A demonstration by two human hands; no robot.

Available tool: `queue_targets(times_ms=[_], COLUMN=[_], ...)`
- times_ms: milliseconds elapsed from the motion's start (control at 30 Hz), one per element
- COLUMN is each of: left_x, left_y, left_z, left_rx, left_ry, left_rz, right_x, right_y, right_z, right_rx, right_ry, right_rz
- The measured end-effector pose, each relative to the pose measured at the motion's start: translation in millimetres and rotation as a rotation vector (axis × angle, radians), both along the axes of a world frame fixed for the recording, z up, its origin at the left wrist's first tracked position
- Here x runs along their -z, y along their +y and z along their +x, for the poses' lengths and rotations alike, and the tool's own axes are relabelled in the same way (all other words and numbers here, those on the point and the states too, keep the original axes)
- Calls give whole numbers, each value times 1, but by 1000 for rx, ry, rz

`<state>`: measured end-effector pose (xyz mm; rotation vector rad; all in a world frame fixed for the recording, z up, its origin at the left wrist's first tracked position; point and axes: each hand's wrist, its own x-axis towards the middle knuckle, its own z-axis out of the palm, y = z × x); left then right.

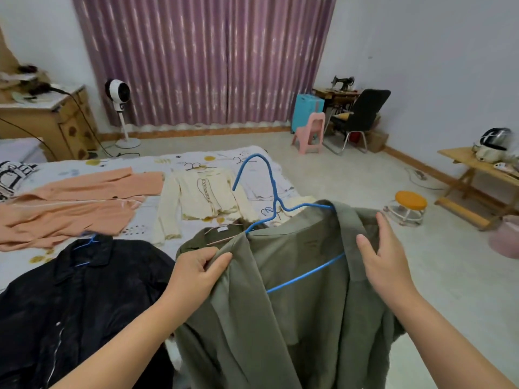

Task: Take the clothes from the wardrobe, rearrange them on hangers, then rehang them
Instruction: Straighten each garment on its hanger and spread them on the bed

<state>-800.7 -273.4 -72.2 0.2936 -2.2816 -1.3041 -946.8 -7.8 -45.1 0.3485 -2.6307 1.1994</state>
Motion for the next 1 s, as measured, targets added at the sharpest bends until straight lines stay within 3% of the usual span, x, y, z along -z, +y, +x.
queue_targets(times_ms=[300, 733, 1000], left_x=[63, 211, 311], left_y=[-119, -293, -331], left_z=[-153, -357, -407], left_rx=[44, -145, -120], left_ry=[-158, -417, -766], left_rz=[123, -81, -174], right_x=[74, 245, 325], right_y=[-113, -278, -305], right_z=[-130, -254, -309], right_rx=[42, -6, -80], right_ry=[-212, -649, -816], right_rz=[119, 436, 657])
